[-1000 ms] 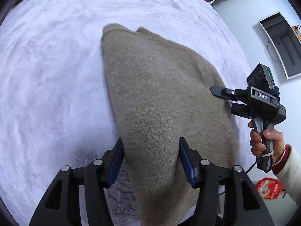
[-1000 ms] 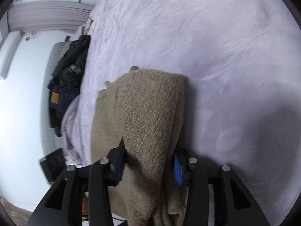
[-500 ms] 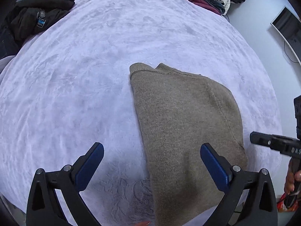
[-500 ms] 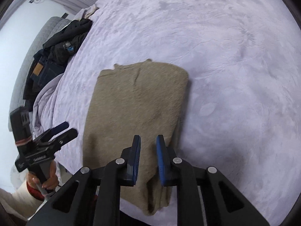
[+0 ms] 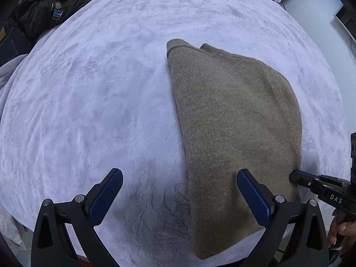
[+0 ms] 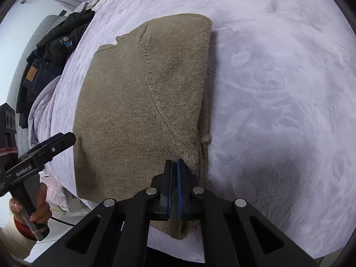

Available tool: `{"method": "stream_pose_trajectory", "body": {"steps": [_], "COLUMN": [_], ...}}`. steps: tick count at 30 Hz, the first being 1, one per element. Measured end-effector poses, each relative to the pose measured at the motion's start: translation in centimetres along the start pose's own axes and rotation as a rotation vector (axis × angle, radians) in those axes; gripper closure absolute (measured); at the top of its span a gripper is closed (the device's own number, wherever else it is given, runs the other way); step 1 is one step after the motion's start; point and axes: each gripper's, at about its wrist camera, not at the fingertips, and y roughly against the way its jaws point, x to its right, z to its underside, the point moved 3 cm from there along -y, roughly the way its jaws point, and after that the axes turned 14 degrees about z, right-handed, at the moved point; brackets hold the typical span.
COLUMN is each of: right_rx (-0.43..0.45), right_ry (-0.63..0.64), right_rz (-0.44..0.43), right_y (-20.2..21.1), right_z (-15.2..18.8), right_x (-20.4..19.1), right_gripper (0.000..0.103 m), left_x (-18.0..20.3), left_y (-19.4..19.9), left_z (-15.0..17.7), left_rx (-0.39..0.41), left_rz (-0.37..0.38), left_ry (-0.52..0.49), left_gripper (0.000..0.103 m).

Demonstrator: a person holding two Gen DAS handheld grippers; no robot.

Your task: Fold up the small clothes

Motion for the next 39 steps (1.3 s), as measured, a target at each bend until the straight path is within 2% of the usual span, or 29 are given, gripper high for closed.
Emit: {"method": "stream_pose_trajectory", "body": {"steps": [4, 6, 11, 14, 15, 17, 18, 19, 21, 24, 29, 30, 31, 34, 39], "right_rx": [-0.007, -0.028, -0.044, -0.042, -0.037, -0.028, -0.025, -0.018, -0.004, 0.009, 0.059, 0.072, 0.077, 0.093, 0.068], "right_ry": [-0.018, -0.069, -0.142, -0.141, -0.132, -0.105, -0.093, -0.082, -0.058, -0.044, -0.046, -0.044, -0.038, -0.027, -0.062], "right_rz": [0.026, 0.037, 0.054, 0.061, 0.063, 0.078, 0.086, 0.095, 0.106, 0.125, 0.152, 0.172, 0.19, 0.223, 0.244], "right_y": [1.0, 1.6, 4.0, 5.3, 5.8, 6.8, 7.2, 7.7, 8.7, 9.7, 10.8, 11.0, 11.1, 11.6, 11.8], "right_z": [0.3, 0.5, 1.1, 1.1, 1.1, 0.9, 0.8, 0.7, 0.5, 0.2, 0.0, -0.1, -0.3, -0.5, -0.9], "right_x": [-0.1, 0.4, 0.9, 0.1, -0.4, -1.6, -2.1, -2.5, -3.4, -4.4, -5.4, -5.6, -5.7, -6.1, -5.6], "right_gripper": [0.101, 0.094, 0.094, 0.093, 0.088, 0.063, 0.042, 0.036, 0.035, 0.022, 0.016, 0.012, 0.002, 0.001, 0.0], "left_x": [0.6, 1.0, 1.7, 2.2, 2.3, 2.5, 2.5, 2.6, 2.7, 3.0, 3.2, 3.2, 3.2, 3.3, 3.3], "left_y": [0.6, 1.1, 2.4, 3.5, 3.8, 4.3, 4.5, 4.7, 5.2, 5.8, 6.5, 6.6, 6.7, 7.0, 7.4], "left_z": [1.0, 1.4, 1.9, 1.9, 1.8, 1.7, 1.7, 1.6, 1.6, 1.5, 1.3, 1.3, 1.3, 1.2, 1.0], "left_rx": [-0.032, -0.039, -0.05, -0.038, -0.034, -0.042, -0.049, -0.053, -0.056, -0.06, -0.066, -0.067, -0.069, -0.077, -0.082], "left_rz": [-0.039, -0.051, -0.065, -0.073, -0.077, -0.081, -0.076, -0.074, -0.074, -0.072, -0.076, -0.078, -0.079, -0.084, -0.097], "left_ry": [-0.016, -0.022, -0.012, -0.004, -0.004, 0.001, 0.007, 0.014, 0.028, 0.034, 0.031, 0.031, 0.031, 0.031, 0.028], "left_gripper": [0.0, 0.0, 0.0, 0.0, 0.0, 0.0, 0.0, 0.0, 0.0, 0.0, 0.0, 0.0, 0.0, 0.0, 0.0]}}
